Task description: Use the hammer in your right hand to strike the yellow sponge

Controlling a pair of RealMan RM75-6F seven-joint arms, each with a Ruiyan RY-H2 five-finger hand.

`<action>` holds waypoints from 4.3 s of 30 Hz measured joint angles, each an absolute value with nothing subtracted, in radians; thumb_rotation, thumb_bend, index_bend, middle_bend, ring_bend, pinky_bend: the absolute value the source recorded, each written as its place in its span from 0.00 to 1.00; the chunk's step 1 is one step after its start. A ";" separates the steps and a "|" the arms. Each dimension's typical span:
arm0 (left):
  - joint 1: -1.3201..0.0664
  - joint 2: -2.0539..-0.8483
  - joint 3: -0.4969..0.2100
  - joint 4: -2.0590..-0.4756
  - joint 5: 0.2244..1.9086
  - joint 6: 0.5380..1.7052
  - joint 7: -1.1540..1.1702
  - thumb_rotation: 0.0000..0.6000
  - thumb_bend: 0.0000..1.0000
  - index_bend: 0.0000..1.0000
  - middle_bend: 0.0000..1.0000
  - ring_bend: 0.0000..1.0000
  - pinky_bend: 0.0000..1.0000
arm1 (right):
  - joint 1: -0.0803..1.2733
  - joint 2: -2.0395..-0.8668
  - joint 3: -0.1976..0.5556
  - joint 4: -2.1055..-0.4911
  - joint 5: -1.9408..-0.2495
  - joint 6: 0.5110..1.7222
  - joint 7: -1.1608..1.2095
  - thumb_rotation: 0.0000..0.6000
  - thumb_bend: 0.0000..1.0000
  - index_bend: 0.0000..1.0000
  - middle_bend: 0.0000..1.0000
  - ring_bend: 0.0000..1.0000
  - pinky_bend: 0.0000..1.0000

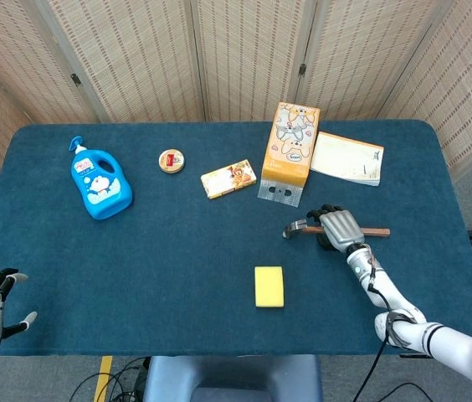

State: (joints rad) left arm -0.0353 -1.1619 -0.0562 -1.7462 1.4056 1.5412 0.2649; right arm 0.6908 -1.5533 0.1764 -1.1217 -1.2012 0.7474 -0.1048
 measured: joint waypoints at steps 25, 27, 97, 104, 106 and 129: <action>-0.023 -1.156 -0.055 -1.731 1.399 1.544 0.249 1.00 0.18 0.35 0.29 0.15 0.19 | 0.736 -1.609 0.165 -1.061 -1.151 0.703 -0.137 1.00 0.47 0.39 0.41 0.15 0.25; -0.022 -1.155 -0.054 -1.730 1.399 1.544 0.248 1.00 0.18 0.35 0.29 0.15 0.19 | 0.738 -1.612 0.166 -1.060 -1.145 0.702 -0.139 1.00 0.44 0.40 0.41 0.15 0.25; -0.014 -1.139 -0.042 -1.773 1.391 1.533 0.291 1.00 0.18 0.33 0.29 0.15 0.19 | 0.615 -1.479 -0.015 -1.290 -1.691 1.210 -0.106 1.00 0.77 0.83 0.83 0.69 0.86; -0.012 -1.142 -0.040 -1.775 1.400 1.538 0.289 1.00 0.18 0.33 0.29 0.15 0.19 | 0.605 -1.498 -0.037 -1.249 -1.709 1.208 -0.115 1.00 0.77 0.83 0.83 0.69 0.86; -0.012 -1.143 -0.039 -1.776 1.403 1.539 0.289 1.00 0.18 0.33 0.29 0.15 0.19 | 0.604 -1.509 -0.044 -1.234 -1.714 1.202 -0.115 1.00 0.77 0.83 0.83 0.69 0.86; -0.007 -1.143 -0.040 -1.778 1.408 1.546 0.292 1.00 0.18 0.33 0.29 0.15 0.19 | 0.609 -1.520 -0.028 -1.225 -1.731 1.229 -0.081 1.00 0.77 0.83 0.83 0.69 0.86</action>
